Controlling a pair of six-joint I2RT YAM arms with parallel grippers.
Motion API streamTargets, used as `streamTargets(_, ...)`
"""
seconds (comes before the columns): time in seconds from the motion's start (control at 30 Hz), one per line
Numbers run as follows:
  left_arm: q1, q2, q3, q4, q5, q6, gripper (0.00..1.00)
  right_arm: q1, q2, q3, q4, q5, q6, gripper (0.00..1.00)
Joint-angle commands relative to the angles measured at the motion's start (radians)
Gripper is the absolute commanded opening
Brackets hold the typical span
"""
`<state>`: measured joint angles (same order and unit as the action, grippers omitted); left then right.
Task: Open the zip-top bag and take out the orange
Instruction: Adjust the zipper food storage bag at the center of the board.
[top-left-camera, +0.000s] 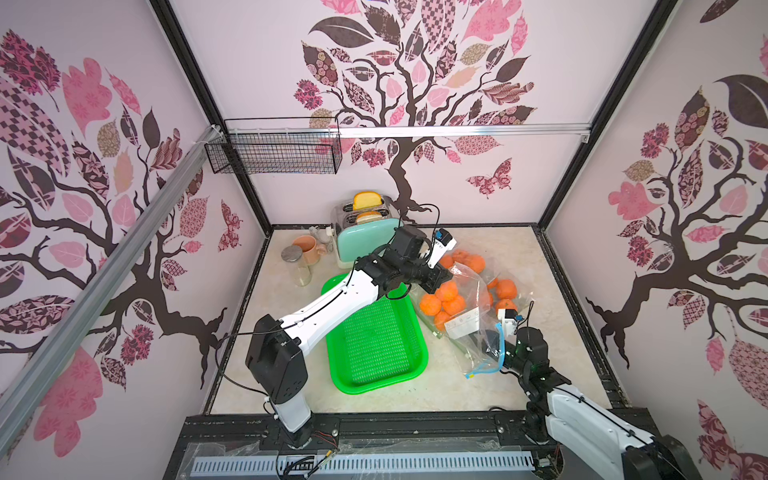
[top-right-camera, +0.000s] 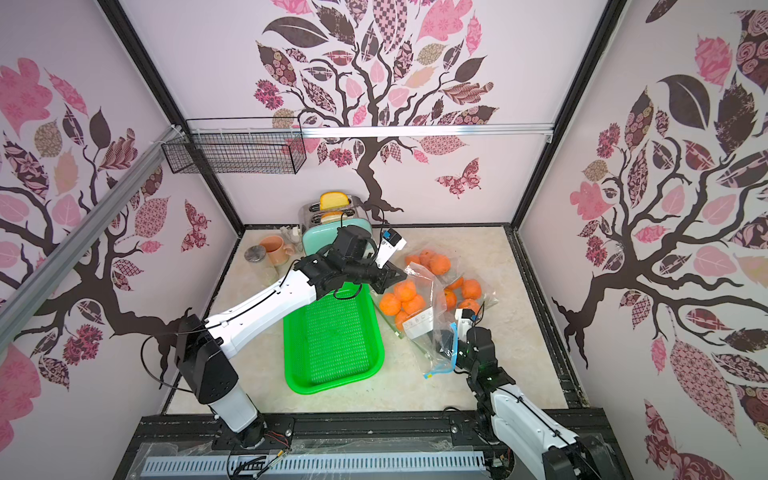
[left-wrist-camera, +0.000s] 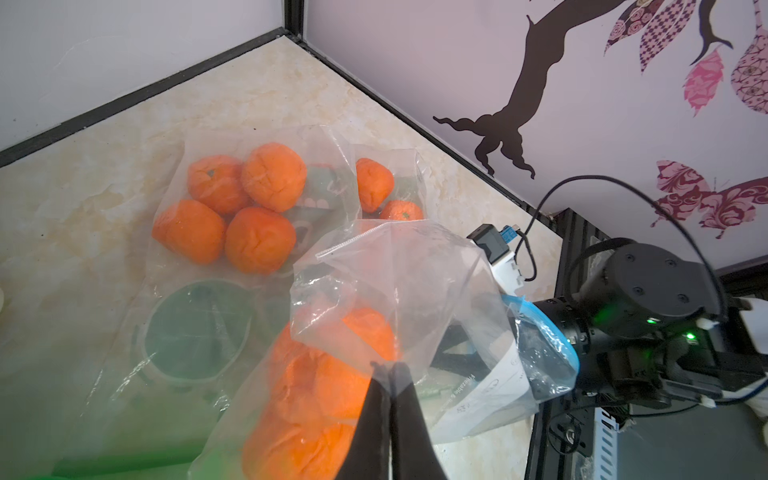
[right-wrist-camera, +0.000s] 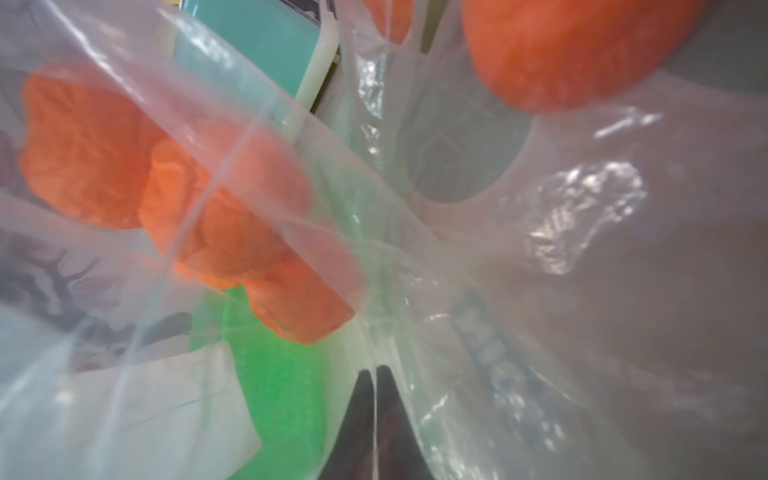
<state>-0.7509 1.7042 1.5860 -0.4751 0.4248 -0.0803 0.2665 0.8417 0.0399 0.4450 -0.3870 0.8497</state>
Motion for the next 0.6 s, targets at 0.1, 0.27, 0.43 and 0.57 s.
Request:
streamTargets(0.1,-0.001,-0.081,0.030,-0.020,0.045,-0.017,0.00,0.004,0.082,0.005,0.002,0.092,0.018,0.07)
streamTargets(0.27,-0.003,-0.070,0.101,-0.113,-0.011,-0.070,0.00,0.004,0.143,0.012,0.067,0.086,0.019,0.11)
streamTargets(0.43,-0.002,-0.030,0.166,-0.180,-0.074,-0.084,0.00,0.004,0.187,0.033,0.095,0.048,0.029,0.16)
streamTargets(0.57,0.000,0.023,0.200,-0.223,-0.134,-0.075,0.00,0.003,0.191,0.034,0.084,0.059,0.029,0.18)
